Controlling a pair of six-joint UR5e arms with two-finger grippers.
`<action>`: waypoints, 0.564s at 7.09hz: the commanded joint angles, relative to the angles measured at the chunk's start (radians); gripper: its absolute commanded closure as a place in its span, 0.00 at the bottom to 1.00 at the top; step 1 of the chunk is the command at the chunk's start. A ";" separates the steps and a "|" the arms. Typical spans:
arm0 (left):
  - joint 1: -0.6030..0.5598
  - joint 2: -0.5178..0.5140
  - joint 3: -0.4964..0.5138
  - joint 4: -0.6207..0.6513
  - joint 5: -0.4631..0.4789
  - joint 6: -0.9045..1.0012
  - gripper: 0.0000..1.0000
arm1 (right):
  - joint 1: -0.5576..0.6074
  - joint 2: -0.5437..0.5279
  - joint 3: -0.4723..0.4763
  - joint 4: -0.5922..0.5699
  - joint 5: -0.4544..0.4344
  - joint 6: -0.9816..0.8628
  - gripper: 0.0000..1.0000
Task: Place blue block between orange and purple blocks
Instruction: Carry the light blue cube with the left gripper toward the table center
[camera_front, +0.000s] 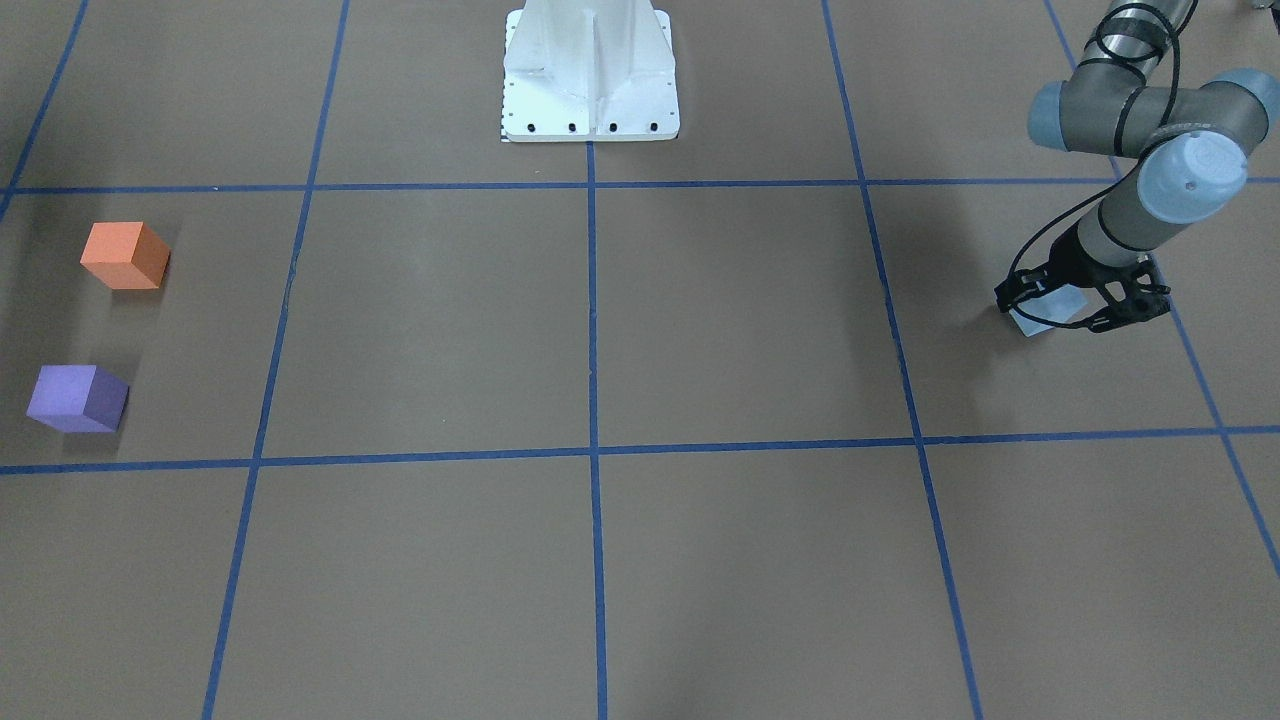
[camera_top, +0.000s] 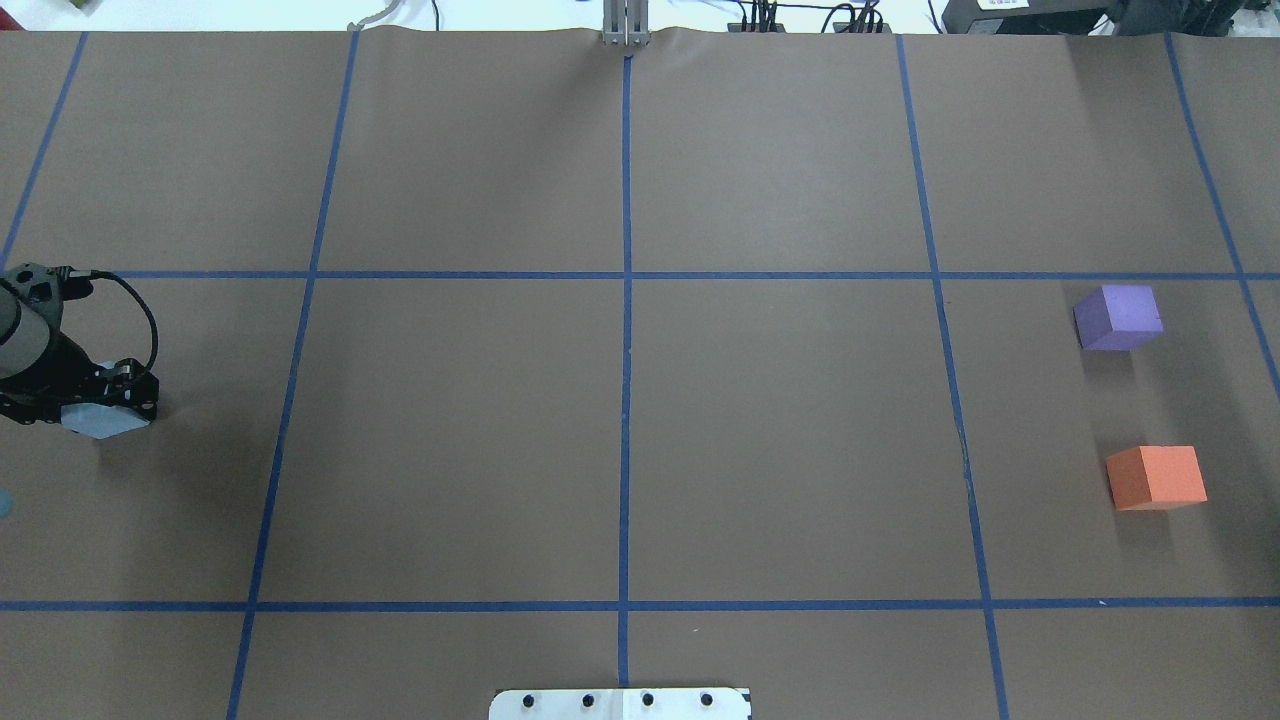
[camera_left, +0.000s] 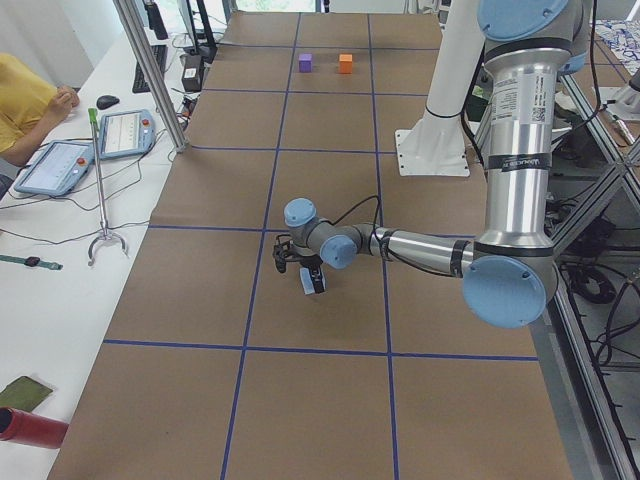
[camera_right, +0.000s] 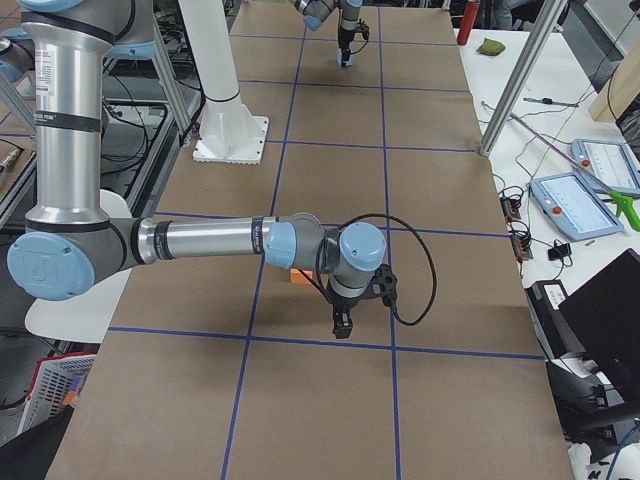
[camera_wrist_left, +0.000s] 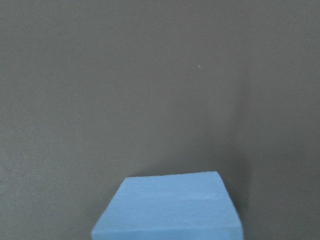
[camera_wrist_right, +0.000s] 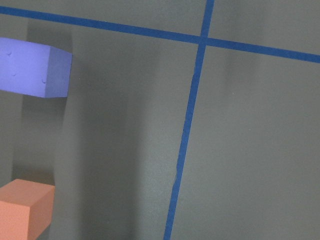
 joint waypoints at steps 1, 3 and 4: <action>0.003 -0.011 -0.048 0.003 -0.002 -0.004 1.00 | 0.000 0.006 0.006 0.001 0.000 0.001 0.00; 0.015 -0.153 -0.174 0.111 -0.015 -0.006 1.00 | 0.000 0.015 0.022 0.001 -0.003 0.004 0.00; 0.073 -0.321 -0.185 0.247 -0.036 -0.050 1.00 | 0.000 0.015 0.019 0.001 0.025 0.004 0.00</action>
